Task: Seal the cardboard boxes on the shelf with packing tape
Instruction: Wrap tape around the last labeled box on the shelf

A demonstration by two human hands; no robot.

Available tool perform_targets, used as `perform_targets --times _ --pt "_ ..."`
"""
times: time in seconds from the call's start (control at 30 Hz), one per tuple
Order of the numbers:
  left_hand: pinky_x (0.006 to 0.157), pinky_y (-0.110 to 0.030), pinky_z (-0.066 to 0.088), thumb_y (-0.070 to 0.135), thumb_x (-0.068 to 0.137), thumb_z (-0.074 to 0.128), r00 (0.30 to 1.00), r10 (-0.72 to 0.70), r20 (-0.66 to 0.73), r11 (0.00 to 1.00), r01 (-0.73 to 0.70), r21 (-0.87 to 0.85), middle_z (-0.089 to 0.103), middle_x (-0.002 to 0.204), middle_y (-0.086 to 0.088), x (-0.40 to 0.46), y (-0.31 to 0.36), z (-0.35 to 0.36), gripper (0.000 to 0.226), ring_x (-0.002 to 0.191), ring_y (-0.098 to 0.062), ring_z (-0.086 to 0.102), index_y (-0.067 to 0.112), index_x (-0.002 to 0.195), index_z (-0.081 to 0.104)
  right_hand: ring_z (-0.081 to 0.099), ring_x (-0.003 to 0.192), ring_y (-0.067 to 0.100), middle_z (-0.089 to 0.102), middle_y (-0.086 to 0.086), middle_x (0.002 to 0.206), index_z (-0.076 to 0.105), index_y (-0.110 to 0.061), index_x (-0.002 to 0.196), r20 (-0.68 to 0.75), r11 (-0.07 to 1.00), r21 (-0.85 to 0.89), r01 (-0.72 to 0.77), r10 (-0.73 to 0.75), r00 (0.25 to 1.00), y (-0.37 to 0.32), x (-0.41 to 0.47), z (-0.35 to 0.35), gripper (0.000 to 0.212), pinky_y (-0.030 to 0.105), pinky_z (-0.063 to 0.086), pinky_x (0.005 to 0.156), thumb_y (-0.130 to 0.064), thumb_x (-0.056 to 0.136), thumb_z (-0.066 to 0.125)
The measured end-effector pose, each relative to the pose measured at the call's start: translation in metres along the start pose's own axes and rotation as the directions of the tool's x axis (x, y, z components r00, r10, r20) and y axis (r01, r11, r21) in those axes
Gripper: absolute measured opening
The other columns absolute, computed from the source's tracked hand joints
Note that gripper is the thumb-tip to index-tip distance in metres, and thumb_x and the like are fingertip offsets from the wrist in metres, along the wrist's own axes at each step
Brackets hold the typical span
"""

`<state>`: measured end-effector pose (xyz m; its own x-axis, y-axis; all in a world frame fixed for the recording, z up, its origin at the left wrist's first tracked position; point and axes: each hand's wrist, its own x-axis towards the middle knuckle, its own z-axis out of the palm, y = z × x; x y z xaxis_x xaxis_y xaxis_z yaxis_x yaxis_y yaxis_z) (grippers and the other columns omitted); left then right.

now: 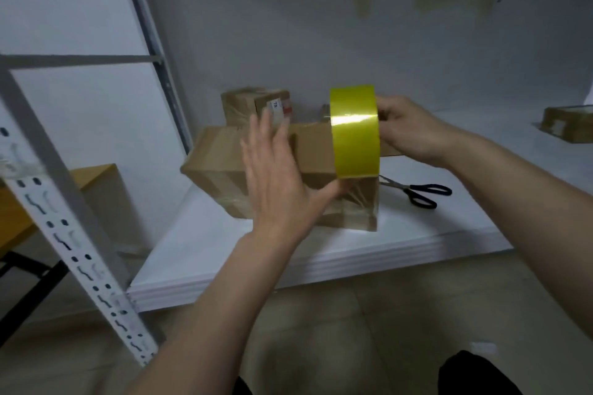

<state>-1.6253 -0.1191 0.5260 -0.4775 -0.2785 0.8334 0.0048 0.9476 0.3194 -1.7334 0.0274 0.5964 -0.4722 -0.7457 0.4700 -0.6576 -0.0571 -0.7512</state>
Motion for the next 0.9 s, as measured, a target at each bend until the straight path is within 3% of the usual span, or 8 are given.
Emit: perform_targets --times 0.1,0.2,0.3,0.4,0.5,0.57,0.8,0.9 --pt "0.121 -0.055 0.013 0.087 0.057 0.045 0.953 0.148 0.266 0.968 -0.195 0.158 0.032 0.158 -0.005 0.013 -0.011 -0.007 0.121 0.149 -0.022 0.021 0.013 0.151 0.032 0.063 0.074 -0.010 0.069 -0.023 0.075 0.069 -0.031 0.089 0.073 0.997 -0.018 0.075 -0.073 0.995 0.000 -0.012 0.001 0.032 0.009 0.047 0.066 -0.001 0.090 0.059" --pt "0.122 -0.050 0.005 0.090 0.049 0.035 0.869 0.203 0.451 0.926 -0.320 0.201 0.036 0.155 -0.006 0.024 -0.012 -0.014 0.131 0.147 -0.024 0.025 0.012 0.153 0.030 0.067 0.086 0.005 0.072 -0.007 0.091 0.071 -0.017 0.094 0.102 0.980 -0.145 0.137 -0.123 0.987 0.002 -0.019 0.008 0.017 0.021 0.052 0.073 -0.004 0.086 0.064" --pt "0.117 -0.047 0.019 0.083 0.051 0.043 0.875 0.289 0.387 0.927 -0.357 0.115 0.060 0.119 -0.005 0.027 -0.016 -0.009 0.110 0.116 -0.028 0.054 0.010 0.133 0.053 0.062 0.102 0.017 0.063 0.009 0.110 0.068 -0.016 0.103 0.031 0.956 -0.220 0.196 -0.194 0.981 0.012 -0.023 0.013 0.021 0.028 0.048 0.087 -0.023 0.083 0.065" --pt "0.106 -0.041 0.029 0.078 0.053 0.054 0.895 0.349 0.279 0.917 -0.387 0.095 0.060 0.105 -0.002 0.019 -0.023 0.002 0.096 0.101 -0.026 0.056 0.011 0.120 0.058 0.064 0.094 0.017 0.067 0.010 0.100 0.069 -0.011 0.101 -0.062 0.938 -0.237 0.253 -0.274 0.960 0.018 -0.026 0.014 0.020 0.027 0.050 0.079 -0.019 0.086 0.059" --pt "0.104 -0.036 0.028 0.081 0.052 0.057 0.895 0.368 0.251 0.910 -0.402 0.100 0.060 0.107 0.001 0.014 -0.021 0.004 0.097 0.102 -0.023 0.054 0.013 0.120 0.057 0.063 0.083 -0.005 0.068 -0.020 0.085 0.064 -0.015 0.098 -0.166 0.942 -0.191 0.277 -0.309 0.937 0.018 -0.024 0.010 0.017 0.013 0.046 0.071 -0.005 0.087 0.057" --pt "0.104 -0.036 0.028 0.083 0.053 0.057 0.899 0.362 0.245 0.913 -0.395 0.100 0.060 0.109 0.001 0.011 -0.019 0.004 0.098 0.103 -0.023 0.055 0.013 0.122 0.057 0.060 0.078 -0.010 0.066 -0.029 0.081 0.062 -0.018 0.096 -0.208 0.944 -0.183 0.275 -0.311 0.928 0.017 -0.020 0.011 0.021 0.009 0.044 0.070 0.000 0.088 0.056" --pt "0.118 -0.049 0.017 0.094 0.050 0.048 0.900 0.290 0.325 0.938 -0.334 0.089 0.057 0.119 0.004 0.007 -0.010 -0.002 0.114 0.116 -0.020 0.050 0.016 0.134 0.050 0.054 0.071 -0.005 0.061 -0.014 0.076 0.060 -0.011 0.093 -0.295 0.945 -0.161 0.284 -0.321 0.900 0.021 -0.015 0.017 0.019 0.012 0.042 0.065 0.007 0.089 0.054" --pt "0.117 -0.053 0.019 0.095 0.057 0.047 0.939 0.242 0.245 0.959 -0.270 0.086 0.060 0.118 0.009 0.000 -0.001 0.002 0.102 0.114 -0.014 0.051 0.024 0.130 0.054 0.053 0.069 -0.007 0.060 -0.022 0.072 0.057 -0.018 0.088 -0.315 0.939 -0.172 0.297 -0.338 0.887 0.020 -0.012 0.019 0.022 0.011 0.040 0.064 0.004 0.089 0.054"
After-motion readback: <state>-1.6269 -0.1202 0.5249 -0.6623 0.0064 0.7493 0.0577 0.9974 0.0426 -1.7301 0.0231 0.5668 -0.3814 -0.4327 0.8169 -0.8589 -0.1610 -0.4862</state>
